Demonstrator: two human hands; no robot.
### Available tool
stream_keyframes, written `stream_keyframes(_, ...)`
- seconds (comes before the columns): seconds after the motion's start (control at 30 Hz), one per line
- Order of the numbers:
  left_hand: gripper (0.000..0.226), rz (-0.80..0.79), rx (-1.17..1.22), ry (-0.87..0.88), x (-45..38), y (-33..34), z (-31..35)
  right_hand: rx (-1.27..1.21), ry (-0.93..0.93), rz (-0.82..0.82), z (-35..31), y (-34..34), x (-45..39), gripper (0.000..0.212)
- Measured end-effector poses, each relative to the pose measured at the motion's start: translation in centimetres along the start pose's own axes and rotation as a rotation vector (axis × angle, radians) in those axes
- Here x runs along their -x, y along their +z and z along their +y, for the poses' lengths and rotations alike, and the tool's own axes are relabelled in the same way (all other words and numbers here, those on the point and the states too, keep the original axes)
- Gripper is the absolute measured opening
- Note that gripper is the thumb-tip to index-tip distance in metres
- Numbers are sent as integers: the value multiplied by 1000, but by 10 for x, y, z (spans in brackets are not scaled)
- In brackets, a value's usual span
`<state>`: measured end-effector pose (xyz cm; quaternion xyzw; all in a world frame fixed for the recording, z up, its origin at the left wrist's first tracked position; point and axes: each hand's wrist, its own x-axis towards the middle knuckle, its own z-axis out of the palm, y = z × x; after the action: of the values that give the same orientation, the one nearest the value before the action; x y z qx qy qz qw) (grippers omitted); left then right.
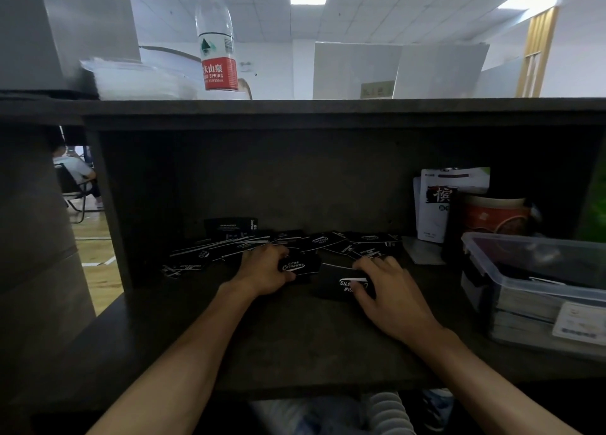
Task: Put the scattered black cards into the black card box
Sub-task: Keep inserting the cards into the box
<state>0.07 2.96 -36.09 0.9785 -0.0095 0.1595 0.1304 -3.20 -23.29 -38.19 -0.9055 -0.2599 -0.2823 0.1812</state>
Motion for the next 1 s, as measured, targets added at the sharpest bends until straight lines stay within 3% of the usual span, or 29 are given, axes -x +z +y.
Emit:
stream_keyframes(0.23, 58, 203, 117, 8, 10, -6, 3, -8, 3, 8, 0, 0, 0, 23)
stream_keyframes(0.43, 61, 191, 337, -29, 15, -6, 6, -3, 8, 5, 0, -1, 1, 25)
stream_keyframes(0.63, 70, 175, 716, -160, 14, -10, 10, -1, 1, 15, 1, 0, 1, 24)
stream_keyframes(0.7, 52, 237, 836, -190, 12, -12, 11, 4, -3, 20, 1, 1, 0, 23)
stream_keyframes(0.77, 19, 332, 1017, -207, 12, -15, 13, 7, -3, 21, 1, 1, 0, 23)
stream_keyframes(0.8, 15, 356, 1114, -209, 12, -17, 15, 5, -3, 23, 1, 2, 0, 22)
stream_keyframes(0.87, 20, 325, 1228, -210, 13, -15, 17, 1, -3, 27, 2, 2, 0, 22)
stream_keyframes(0.93, 22, 288, 1186, -182, 13, -12, 21, 2, -3, 28, 2, 3, 0, 23)
stream_keyframes(1.0, 49, 307, 1107, -144, 13, -9, 25, 6, -1, 24, 2, 3, 0, 25)
